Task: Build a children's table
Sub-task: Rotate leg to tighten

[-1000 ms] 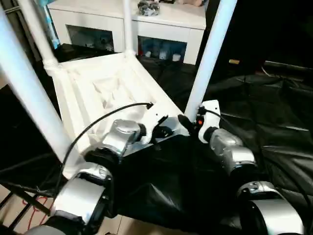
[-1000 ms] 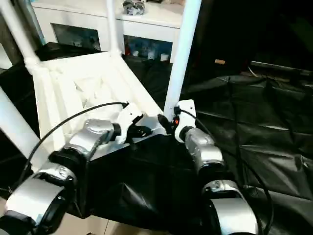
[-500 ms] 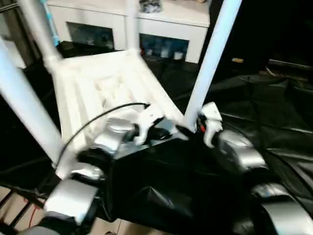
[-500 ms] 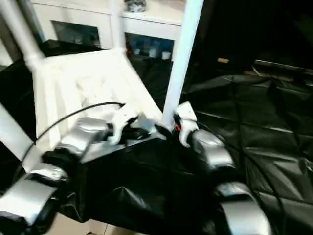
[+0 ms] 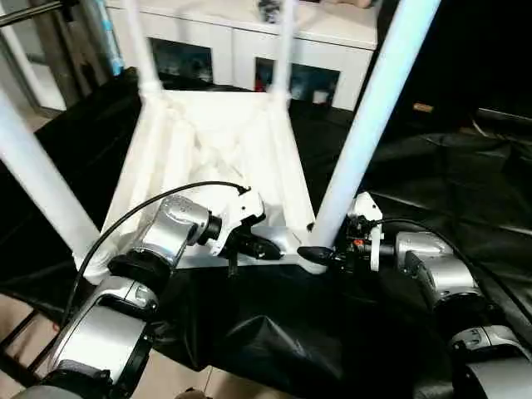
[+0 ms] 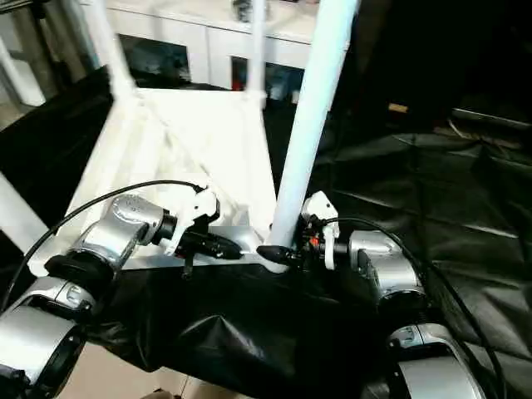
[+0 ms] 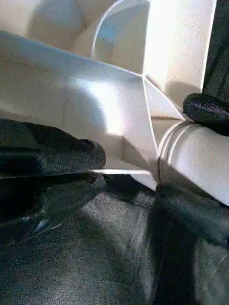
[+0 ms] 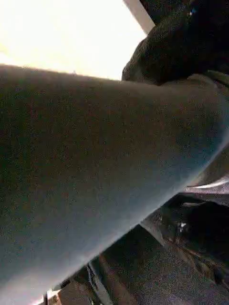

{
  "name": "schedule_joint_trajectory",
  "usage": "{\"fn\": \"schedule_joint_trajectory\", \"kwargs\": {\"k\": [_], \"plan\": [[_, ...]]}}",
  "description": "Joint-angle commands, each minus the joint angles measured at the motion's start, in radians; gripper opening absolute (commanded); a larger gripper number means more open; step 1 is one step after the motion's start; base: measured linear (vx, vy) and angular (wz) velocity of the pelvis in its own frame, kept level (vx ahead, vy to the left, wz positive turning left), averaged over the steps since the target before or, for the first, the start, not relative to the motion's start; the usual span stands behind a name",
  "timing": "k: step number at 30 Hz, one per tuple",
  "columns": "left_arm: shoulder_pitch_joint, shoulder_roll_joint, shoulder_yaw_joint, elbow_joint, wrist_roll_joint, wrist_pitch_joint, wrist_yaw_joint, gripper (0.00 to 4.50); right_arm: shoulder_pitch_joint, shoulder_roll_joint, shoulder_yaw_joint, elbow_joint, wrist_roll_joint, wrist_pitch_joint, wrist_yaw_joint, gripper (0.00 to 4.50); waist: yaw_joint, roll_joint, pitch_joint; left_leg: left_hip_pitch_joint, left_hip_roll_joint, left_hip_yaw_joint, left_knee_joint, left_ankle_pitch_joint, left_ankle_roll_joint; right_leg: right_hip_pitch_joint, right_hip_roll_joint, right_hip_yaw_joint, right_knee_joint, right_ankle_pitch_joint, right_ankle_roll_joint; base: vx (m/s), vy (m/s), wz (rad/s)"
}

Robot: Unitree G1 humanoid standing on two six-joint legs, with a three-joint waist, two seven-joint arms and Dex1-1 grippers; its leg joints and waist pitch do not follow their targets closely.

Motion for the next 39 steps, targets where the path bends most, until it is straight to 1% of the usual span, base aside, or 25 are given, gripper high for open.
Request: {"fn": "schedule_joint_trajectory", "kwargs": {"k": [1,5,8,12,13,15,16,17,18,19,20,21,22,24,25,27,29,30,31,32,34,35,37,38,39], "plan": [[-0.003,-0.031,-0.018,-0.037,-0.017,-0.009,-0.015,0.0,0.026,0.015,0.052,-0.011,-0.002,0.033,0.038,2.97,-0.003,0.005,-0.061,0.019,0.017,0.001,-0.058,-0.189,0.057,0.048,-0.037,0.025,-0.049,-0.056,-0.286,0.0,0.0,0.0],[-0.003,-0.035,-0.013,-0.034,-0.016,-0.007,0.007,0.0,0.034,0.016,0.055,-0.027,0.006,0.05,0.043,2.66,-0.002,0.004,-0.062,0.018,0.016,0.002,-0.056,-0.18,0.059,0.049,-0.037,0.024,-0.048,-0.041,-0.284,0.0,0.0,0.0],[-0.013,-0.046,-0.002,-0.016,-0.01,-0.006,0.061,0.0,0.04,0.03,0.04,-0.036,0.011,0.063,0.018,2.62,-0.001,0.005,-0.06,0.018,0.016,0.001,-0.057,-0.186,0.055,0.048,-0.038,0.024,-0.05,-0.057,-0.279,0.0,0.0,0.0],[-0.025,-0.066,0.013,0.004,-0.005,0.001,0.131,0.0,0.03,0.057,0.015,-0.013,0.007,0.068,-0.07,2.61,-0.001,0.006,-0.057,0.02,0.016,0.001,-0.061,-0.224,0.036,0.045,-0.039,0.025,-0.058,-0.121,-0.267,0.0,0.0,0.0],[-0.036,-0.087,0.023,0.021,0.0,0.009,0.194,0.0,0.016,0.083,-0.002,0.023,-0.01,0.06,-0.174,2.6,-0.002,0.006,-0.056,0.021,0.016,-0.001,-0.063,-0.245,0.025,0.044,-0.04,0.025,-0.062,-0.162,-0.257,0.0,0.0,0.0],[-0.041,-0.098,0.028,0.031,0.004,0.011,0.23,0.0,0.007,0.096,-0.012,0.043,-0.017,0.061,-0.227,2.59,-0.011,0.005,-0.054,0.021,0.013,-0.005,-0.067,-0.275,0.005,0.042,-0.043,0.025,-0.068,-0.228,-0.237,0.0,0.0,0.0],[-0.048,-0.113,0.036,0.043,0.005,0.016,0.274,0.0,-0.003,0.114,-0.025,0.069,-0.023,0.064,-0.291,2.58,-0.015,0.004,-0.054,0.021,0.012,-0.007,-0.068,-0.288,-0.003,0.04,-0.044,0.026,-0.074,-0.269,-0.219,0.0,0.0,0.0],[-0.056,-0.133,0.044,0.055,0.007,0.022,0.325,0.0,-0.019,0.138,-0.043,0.105,-0.03,0.067,-0.382,2.57,-0.018,0.007,-0.051,0.022,0.011,-0.008,-0.07,-0.304,-0.008,0.038,-0.043,0.026,-0.079,-0.306,-0.205,0.0,0.0,0.0],[-0.062,-0.151,0.051,0.065,0.008,0.03,0.368,0.0,-0.034,0.161,-0.061,0.137,-0.034,0.072,-0.469,2.57,-0.023,0.005,-0.051,0.02,0.01,-0.008,-0.07,-0.31,-0.011,0.036,-0.043,0.027,-0.08,-0.321,-0.2,0.0,0.0,0.0],[-0.07,-0.179,0.055,0.074,0.01,0.039,0.418,0.0,-0.06,0.196,-0.093,0.189,-0.035,0.084,-0.612,2.57,-0.037,0.007,-0.05,0.021,0.008,-0.013,-0.073,-0.33,-0.032,0.033,-0.044,0.025,-0.084,-0.375,-0.182,0.0,0.0,0.0],[-0.072,-0.188,0.056,0.076,0.01,0.041,0.433,0.0,-0.068,0.206,-0.103,0.203,-0.035,0.089,-0.656,2.57,-0.044,0.007,-0.049,0.02,0.008,-0.015,-0.074,-0.34,-0.035,0.031,-0.042,0.024,-0.086,-0.39,-0.177,0.0,0.0,0.0],[-0.073,-0.192,0.055,0.077,0.011,0.042,0.443,0.0,-0.072,0.213,-0.108,0.211,-0.035,0.091,-0.68,2.56,-0.049,0.005,-0.05,0.019,0.006,-0.016,-0.073,-0.35,-0.03,0.033,-0.041,0.022,-0.09,-0.407,-0.166,0.0,0.0,0.0],[-0.075,-0.203,0.054,0.081,0.012,0.042,0.459,0.0,-0.079,0.225,-0.113,0.226,-0.042,0.08,-0.726,2.56,-0.05,0.007,-0.05,0.019,0.006,-0.015,-0.072,-0.35,-0.026,0.031,-0.042,0.024,-0.092,-0.405,-0.165,0.0,0.0,0.0],[-0.078,-0.229,0.053,0.085,0.016,0.04,0.501,0.0,-0.089,0.254,-0.102,0.245,-0.066,0.04,-0.783,2.56,-0.056,0.006,-0.053,0.016,0.006,-0.014,-0.071,-0.341,-0.014,0.03,-0.04,0.024,-0.09,-0.368,-0.171,0.0,0.0,0.0],[-0.078,-0.235,0.051,0.085,0.018,0.038,0.503,0.0,-0.091,0.262,-0.098,0.247,-0.072,0.03,-0.79,2.56,-0.056,0.006,-0.052,0.019,0.006,-0.012,-0.07,-0.34,-0.01,0.028,-0.039,0.025,-0.091,-0.357,-0.173,0.0,0.0,0.0],[-0.074,-0.244,0.044,0.077,0.018,0.037,0.493,0.0,-0.093,0.272,-0.084,0.244,-0.085,0.002,-0.782,2.56,-0.057,0.006,-0.054,0.013,0.005,-0.011,-0.069,-0.323,0.001,0.033,-0.038,0.025,-0.086,-0.319,-0.183,0.0,0.0,0.0],[-0.071,-0.249,0.042,0.075,0.019,0.03,0.482,0.0,-0.098,0.277,-0.077,0.25,-0.091,-0.019,-0.771,3.12,-0.058,0.008,-0.053,0.014,0.006,-0.01,-0.07,-0.319,0.01,0.033,-0.037,0.025,-0.085,-0.296,-0.191,0.0,0.0,0.0],[-0.071,-0.25,0.04,0.076,0.02,0.027,0.475,0.0,-0.101,0.276,-0.078,0.253,-0.092,-0.024,-0.768,3.12,-0.058,0.003,-0.053,0.013,0.006,-0.01,-0.069,-0.318,0.011,0.034,-0.036,0.024,-0.085,-0.296,-0.192,0.0,0.0,0.0],[-0.067,-0.243,0.037,0.072,0.018,0.015,0.451,0.0,-0.108,0.269,-0.089,0.252,-0.077,-0.035,-0.744,3.32,-0.057,0.006,-0.053,0.013,0.006,-0.01,-0.069,-0.318,0.013,0.034,-0.038,0.025,-0.084,-0.299,-0.195,0.0,0.0,0.0],[-0.065,-0.24,0.036,0.069,0.017,0.01,0.441,0.0,-0.111,0.266,-0.091,0.252,-0.074,-0.039,-0.736,3.37,-0.057,0.007,-0.053,0.014,0.006,-0.01,-0.07,-0.318,0.015,0.034,-0.038,0.025,-0.085,-0.3,-0.195,0.0,0.0,0.0],[-0.052,-0.218,0.025,0.052,0.008,-0.005,0.383,0.0,-0.111,0.239,-0.08,0.233,-0.063,-0.05,-0.661,3.61,-0.057,0.007,-0.055,0.013,0.007,-0.01,-0.069,-0.31,0.019,0.035,-0.038,0.026,-0.083,-0.279,-0.199,0.0,0.0,0.0],[-0.052,-0.218,0.025,0.052,0.008,-0.005,0.383,0.0,-0.111,0.239,-0.08,0.233,-0.063,-0.05,-0.661,3.71,-0.056,0.006,-0.057,0.011,0.007,-0.01,-0.068,-0.298,0.026,0.039,-0.037,0.025,-0.08,-0.253,-0.204,0.0,0.0,0.0],[-0.04,-0.193,0.016,0.039,0.004,-0.021,0.329,0.0,-0.095,0.202,-0.053,0.204,-0.068,-0.058,-0.563,3.83,-0.055,0.005,-0.059,0.008,0.007,-0.008,-0.064,-0.262,0.043,0.044,-0.037,0.025,-0.071,-0.177,-0.225,0.0,0.0,0.0],[-0.034,-0.176,0.013,0.035,0.005,-0.039,0.304,0.0,-0.08,0.175,-0.037,0.178,-0.066,-0.059,-0.479,3.83,-0.055,0.005,-0.06,0.006,0.006,-0.007,-0.063,-0.25,0.05,0.045,-0.037,0.026,-0.069,-0.156,-0.231,0.0,0.0,0.0],[-0.033,-0.172,0.013,0.035,0.004,-0.04,0.298,0.0,-0.076,0.168,-0.034,0.171,-0.065,-0.06,-0.46,3.83,-0.054,0.005,-0.061,0.007,0.007,-0.007,-0.061,-0.238,0.058,0.047,-0.037,0.025,-0.068,-0.134,-0.236,0.0,0.0,0.0]]}}
